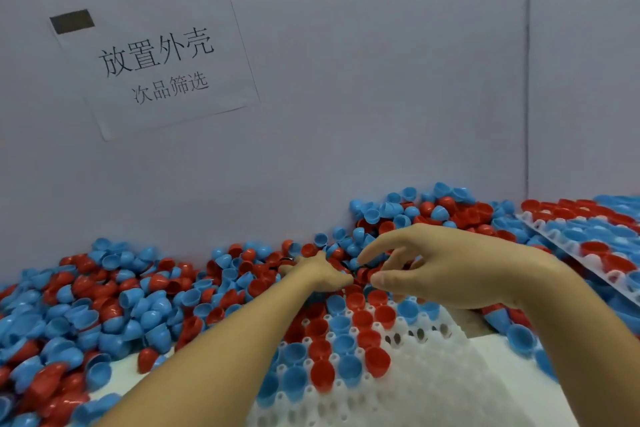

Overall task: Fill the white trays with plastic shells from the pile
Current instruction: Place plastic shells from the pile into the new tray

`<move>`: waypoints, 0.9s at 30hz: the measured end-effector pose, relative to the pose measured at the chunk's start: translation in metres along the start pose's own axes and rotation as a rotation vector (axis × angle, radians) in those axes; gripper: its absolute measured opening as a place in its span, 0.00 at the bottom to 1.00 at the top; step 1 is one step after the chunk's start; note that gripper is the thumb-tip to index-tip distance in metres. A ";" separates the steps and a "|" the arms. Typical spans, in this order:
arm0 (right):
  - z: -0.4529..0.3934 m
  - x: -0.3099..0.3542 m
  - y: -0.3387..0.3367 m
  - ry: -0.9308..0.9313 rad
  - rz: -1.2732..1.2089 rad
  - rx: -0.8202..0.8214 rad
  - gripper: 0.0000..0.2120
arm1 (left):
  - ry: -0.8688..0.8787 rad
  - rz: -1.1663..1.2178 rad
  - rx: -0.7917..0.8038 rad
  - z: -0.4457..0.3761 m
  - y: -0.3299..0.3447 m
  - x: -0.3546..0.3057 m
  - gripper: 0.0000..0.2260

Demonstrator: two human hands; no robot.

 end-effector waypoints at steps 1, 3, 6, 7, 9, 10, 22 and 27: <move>0.001 0.001 -0.001 -0.001 -0.002 -0.001 0.15 | -0.013 -0.027 0.012 -0.006 0.001 -0.003 0.43; 0.001 -0.001 -0.001 -0.001 -0.009 0.006 0.15 | -0.034 -0.053 -0.025 -0.013 0.000 -0.007 0.40; 0.000 -0.005 -0.001 -0.003 -0.018 0.006 0.15 | 0.024 -0.008 -0.090 -0.017 -0.002 -0.002 0.33; -0.001 -0.006 0.000 -0.005 -0.015 0.006 0.15 | 0.045 -0.006 -0.085 -0.017 0.000 0.001 0.31; -0.002 -0.007 0.000 -0.002 -0.015 0.005 0.15 | 0.072 -0.053 -0.058 -0.016 0.003 0.005 0.28; -0.002 -0.007 0.000 0.002 -0.017 0.004 0.15 | 0.089 -0.068 -0.057 -0.014 0.003 0.006 0.25; -0.004 -0.006 0.004 0.008 -0.009 0.023 0.15 | -0.095 1.294 -0.155 -0.001 -0.020 0.053 0.04; -0.005 -0.004 0.009 0.013 -0.007 0.042 0.15 | -0.185 2.029 0.073 0.028 -0.012 0.070 0.08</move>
Point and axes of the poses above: each hand's wrist, its own z-axis away from the middle knuckle, its own y-axis out of the palm, x = y × z, the point moved 7 cm from there along -z, towards the middle knuckle, and after that the axes turned 8 degrees about -z, right-handed, at the moved point
